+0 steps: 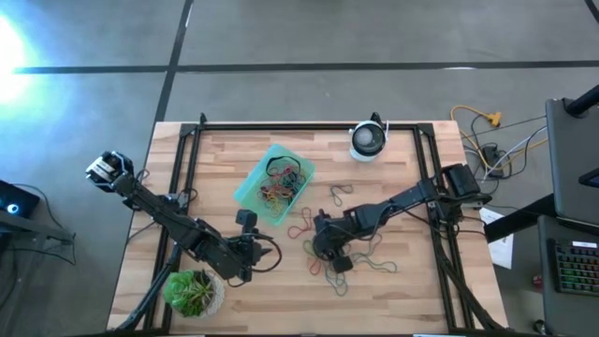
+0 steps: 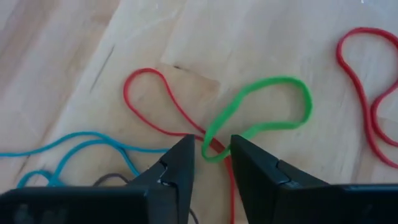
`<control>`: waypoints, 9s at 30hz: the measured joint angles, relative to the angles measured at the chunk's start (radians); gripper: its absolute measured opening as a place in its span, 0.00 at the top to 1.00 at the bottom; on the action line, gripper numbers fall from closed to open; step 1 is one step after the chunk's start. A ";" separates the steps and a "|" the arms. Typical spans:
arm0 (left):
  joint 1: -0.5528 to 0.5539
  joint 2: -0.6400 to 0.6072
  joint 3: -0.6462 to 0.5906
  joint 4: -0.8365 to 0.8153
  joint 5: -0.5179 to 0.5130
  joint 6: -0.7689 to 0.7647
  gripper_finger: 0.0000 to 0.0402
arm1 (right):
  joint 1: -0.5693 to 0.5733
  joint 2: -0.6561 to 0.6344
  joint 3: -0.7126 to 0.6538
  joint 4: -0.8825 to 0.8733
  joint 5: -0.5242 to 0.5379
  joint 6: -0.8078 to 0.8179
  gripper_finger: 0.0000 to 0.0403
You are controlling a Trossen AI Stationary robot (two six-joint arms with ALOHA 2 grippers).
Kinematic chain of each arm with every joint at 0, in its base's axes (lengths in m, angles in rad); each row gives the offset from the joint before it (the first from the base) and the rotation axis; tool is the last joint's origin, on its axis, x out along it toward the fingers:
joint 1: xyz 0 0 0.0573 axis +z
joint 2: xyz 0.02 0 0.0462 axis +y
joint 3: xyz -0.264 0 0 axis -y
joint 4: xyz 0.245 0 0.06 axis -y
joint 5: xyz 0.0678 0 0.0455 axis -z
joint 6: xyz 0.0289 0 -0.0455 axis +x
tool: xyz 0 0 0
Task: Pick and place rubber bands into bin
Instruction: Put the green rubber band into the green bin, then put the yellow rubber band into the green bin, then put the blue rubber band into the green bin
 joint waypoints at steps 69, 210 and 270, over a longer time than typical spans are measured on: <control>0.000 0.000 -0.006 0.010 0.000 0.002 0.66 | -0.422 -0.062 0.275 -0.049 0.180 -0.219 0.98; 0.000 0.000 -0.021 0.025 0.003 -0.003 0.66 | -0.312 -0.095 0.356 -0.190 0.419 -0.393 0.98; 0.002 0.000 -0.075 0.133 0.004 -0.003 0.66 | -0.150 -0.106 0.300 -0.872 0.002 0.036 0.75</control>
